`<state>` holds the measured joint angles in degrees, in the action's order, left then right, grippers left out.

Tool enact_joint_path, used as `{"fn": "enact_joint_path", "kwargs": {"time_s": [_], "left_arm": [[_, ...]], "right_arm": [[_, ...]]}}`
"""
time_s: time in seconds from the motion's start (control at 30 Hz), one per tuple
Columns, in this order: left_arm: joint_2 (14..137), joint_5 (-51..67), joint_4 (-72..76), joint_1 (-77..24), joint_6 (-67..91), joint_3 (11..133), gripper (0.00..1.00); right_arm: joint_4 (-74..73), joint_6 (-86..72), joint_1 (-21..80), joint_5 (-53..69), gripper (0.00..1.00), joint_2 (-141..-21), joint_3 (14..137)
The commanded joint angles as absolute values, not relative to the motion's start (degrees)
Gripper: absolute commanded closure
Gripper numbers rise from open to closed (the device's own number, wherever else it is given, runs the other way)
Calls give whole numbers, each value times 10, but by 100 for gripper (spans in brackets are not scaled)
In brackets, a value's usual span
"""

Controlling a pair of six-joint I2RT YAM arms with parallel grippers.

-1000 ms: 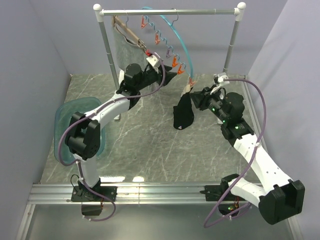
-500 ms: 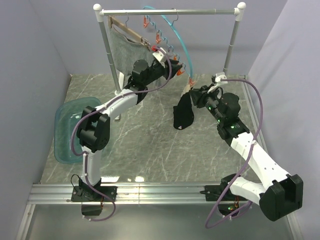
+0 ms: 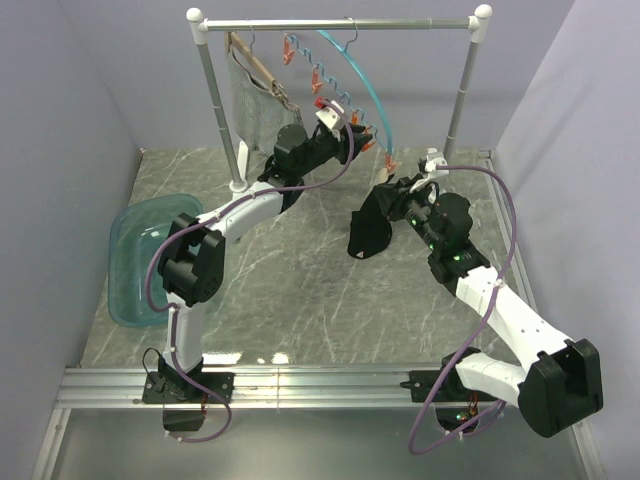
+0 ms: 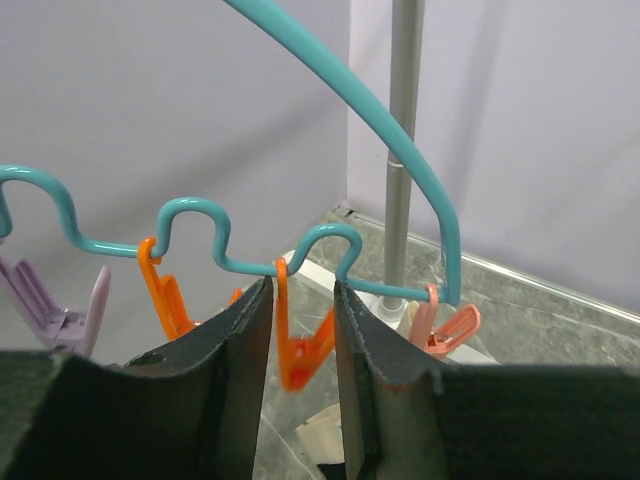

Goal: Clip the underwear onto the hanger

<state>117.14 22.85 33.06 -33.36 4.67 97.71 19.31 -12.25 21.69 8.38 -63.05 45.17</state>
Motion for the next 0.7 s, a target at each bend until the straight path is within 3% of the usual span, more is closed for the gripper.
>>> {"fn": "enact_joint_path", "kwargs": {"time_s": [0.0, 0.67], "left_arm": [[1165, 208, 338, -333, 43, 975, 63], [1152, 164, 309, -322, 42, 968, 60]], "right_arm": [[240, -136, 223, 76, 71, -626, 446], [279, -156, 234, 83, 73, -671, 460]]}}
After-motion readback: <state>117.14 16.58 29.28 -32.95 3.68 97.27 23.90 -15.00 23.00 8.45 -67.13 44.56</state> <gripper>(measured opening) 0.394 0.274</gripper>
